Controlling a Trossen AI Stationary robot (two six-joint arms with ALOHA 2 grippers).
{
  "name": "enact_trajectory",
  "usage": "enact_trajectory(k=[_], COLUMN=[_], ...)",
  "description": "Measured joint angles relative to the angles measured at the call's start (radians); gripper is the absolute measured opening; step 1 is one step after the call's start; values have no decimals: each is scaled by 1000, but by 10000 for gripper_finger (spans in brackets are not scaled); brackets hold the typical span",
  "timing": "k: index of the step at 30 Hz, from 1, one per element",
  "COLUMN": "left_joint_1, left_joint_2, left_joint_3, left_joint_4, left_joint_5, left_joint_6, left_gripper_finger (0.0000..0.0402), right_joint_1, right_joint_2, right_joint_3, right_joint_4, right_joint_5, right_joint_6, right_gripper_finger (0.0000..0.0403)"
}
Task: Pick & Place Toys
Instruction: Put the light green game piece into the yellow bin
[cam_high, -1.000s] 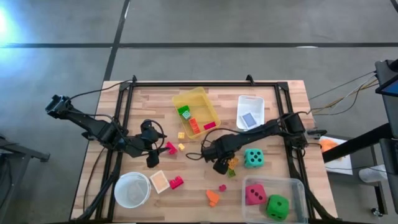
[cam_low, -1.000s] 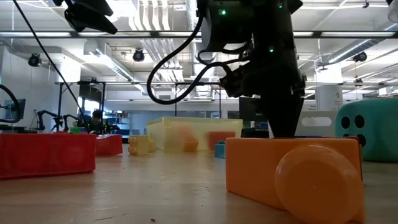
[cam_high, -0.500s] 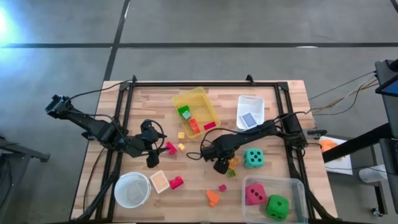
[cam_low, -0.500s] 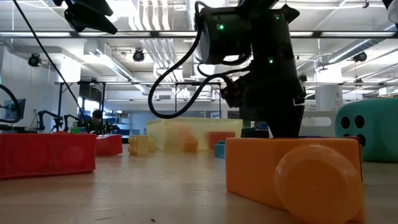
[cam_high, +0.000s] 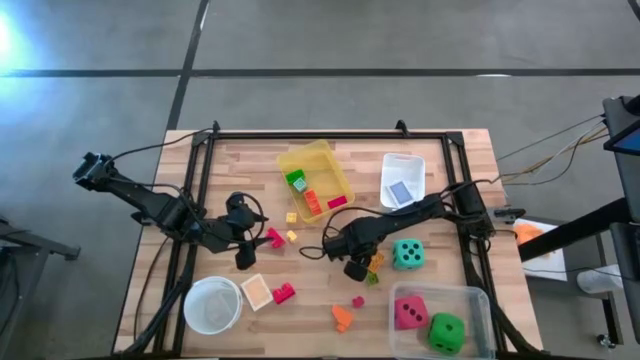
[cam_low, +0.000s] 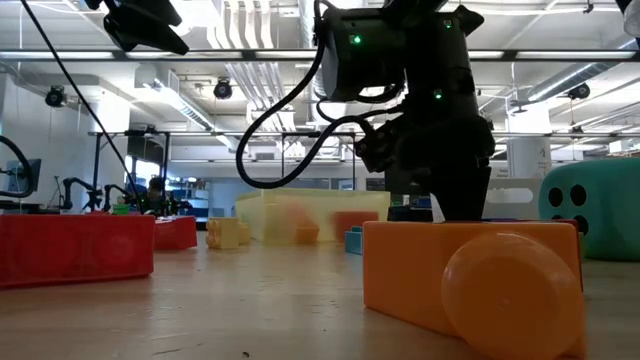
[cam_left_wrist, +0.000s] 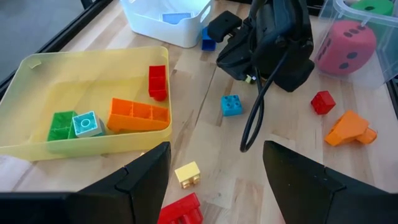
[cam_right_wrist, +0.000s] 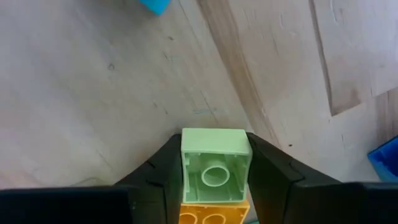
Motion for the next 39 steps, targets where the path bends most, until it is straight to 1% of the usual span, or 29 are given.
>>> enact_trajectory(k=[6, 12, 23, 26, 32, 39], left_joint_1=[0, 0, 0, 0, 0, 0], left_joint_2=[0, 0, 0, 0, 0, 0], left_joint_3=[0, 0, 0, 0, 0, 0], left_joint_4=[-18, -26, -14, -14, -13, -13], left_joint_5=[0, 0, 0, 0, 0, 0], left_joint_6=[1, 1, -3, -3, -3, -3], left_gripper_finger=[258, 258, 258, 258, 258, 258], right_joint_1=[6, 8, 16, 9, -56, -172], right_joint_2=[-10, -71, -254, -302, -351, -321], right_joint_3=[13, 47, 66, 67, 87, 191], right_joint_4=[-2, 0, -5, -5, -1, -2], right_joint_5=[3, 11, 136, 155, 161, 148], right_joint_6=[-12, -18, -26, -37, -78, -171], right_gripper_finger=[128, 128, 128, 128, 128, 128])
